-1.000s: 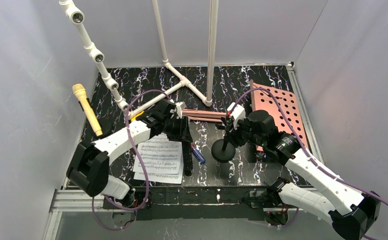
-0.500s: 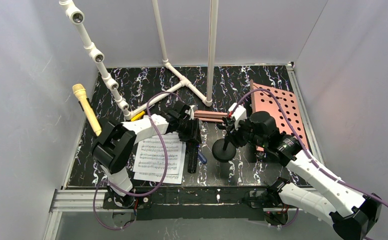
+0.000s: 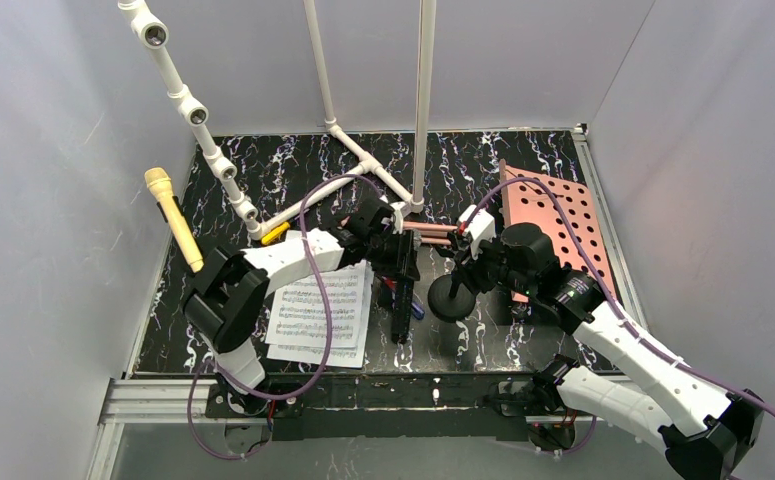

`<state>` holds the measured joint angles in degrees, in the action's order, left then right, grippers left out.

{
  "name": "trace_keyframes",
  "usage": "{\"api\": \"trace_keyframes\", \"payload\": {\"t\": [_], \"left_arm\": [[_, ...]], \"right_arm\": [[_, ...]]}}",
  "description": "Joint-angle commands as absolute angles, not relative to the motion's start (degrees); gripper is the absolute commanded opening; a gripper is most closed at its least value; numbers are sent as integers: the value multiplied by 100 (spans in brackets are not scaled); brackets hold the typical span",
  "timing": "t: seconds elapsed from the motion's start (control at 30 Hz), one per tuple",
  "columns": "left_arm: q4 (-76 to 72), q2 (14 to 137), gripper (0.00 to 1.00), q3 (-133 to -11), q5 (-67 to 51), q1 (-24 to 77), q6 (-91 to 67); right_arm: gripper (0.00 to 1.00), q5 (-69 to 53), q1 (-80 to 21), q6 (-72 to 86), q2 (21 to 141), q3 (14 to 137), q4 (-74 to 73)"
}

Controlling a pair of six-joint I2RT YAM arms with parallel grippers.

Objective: Pack up the instrument practice props

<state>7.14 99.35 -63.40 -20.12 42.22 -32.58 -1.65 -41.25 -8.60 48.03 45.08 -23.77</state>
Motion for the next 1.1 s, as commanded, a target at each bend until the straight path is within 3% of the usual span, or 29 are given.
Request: {"api": "trace_keyframes", "payload": {"t": [0.0,0.2,0.53,1.07], "left_arm": [[1384,9211,0,-6157,-1515,4181,-3171],[1087,8724,0,-5243,-1274,4014,-3538],[1241,8757,0,-4910,-1431,3927,-3649],[774,10335,0,-5960,-1863,3917,-3532]], "right_arm": [[9,-105,-4107,-844,4646,4527,-1921],[10,-78,-4112,-836,4599,4522,-1916],[11,-59,-4113,-826,4566,4505,-1901],[14,-29,-4122,-798,4537,4456,-1845]]}}
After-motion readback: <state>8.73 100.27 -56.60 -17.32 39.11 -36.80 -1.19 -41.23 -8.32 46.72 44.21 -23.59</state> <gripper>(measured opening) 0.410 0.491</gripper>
